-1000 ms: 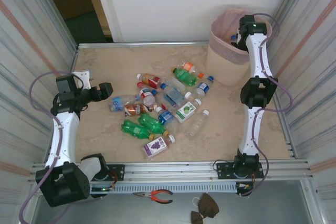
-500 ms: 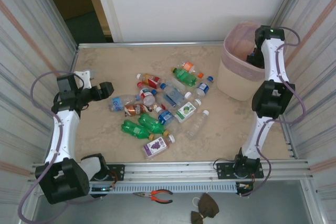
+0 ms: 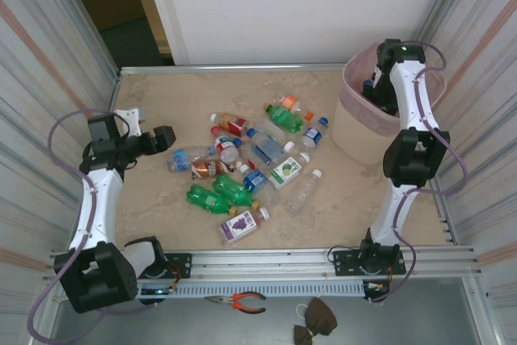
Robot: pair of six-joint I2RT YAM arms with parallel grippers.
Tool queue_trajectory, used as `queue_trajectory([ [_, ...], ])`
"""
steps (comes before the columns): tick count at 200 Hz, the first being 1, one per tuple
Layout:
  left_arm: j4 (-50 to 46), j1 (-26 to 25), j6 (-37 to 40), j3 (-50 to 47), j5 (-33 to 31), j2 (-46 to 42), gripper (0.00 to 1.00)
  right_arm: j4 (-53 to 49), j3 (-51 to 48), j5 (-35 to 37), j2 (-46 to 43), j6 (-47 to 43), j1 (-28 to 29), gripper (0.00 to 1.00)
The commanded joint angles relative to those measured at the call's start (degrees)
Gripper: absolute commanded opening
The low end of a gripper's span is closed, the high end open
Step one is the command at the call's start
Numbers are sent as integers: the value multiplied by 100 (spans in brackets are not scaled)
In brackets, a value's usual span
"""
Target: Put the plastic bottles in the bin
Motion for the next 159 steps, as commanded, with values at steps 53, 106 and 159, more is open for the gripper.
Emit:
queue_trajectory([
  [53, -42, 51, 55, -25, -44, -139, 86, 251, 951, -159, 1361, 20, 35, 62],
  [106, -69, 50, 81, -28, -96, -161, 86, 410, 965, 145, 1683, 104, -257, 67],
  [159, -84, 51, 81, -21, -113, -179, 86, 370, 980, 326, 1609, 121, -506, 81],
])
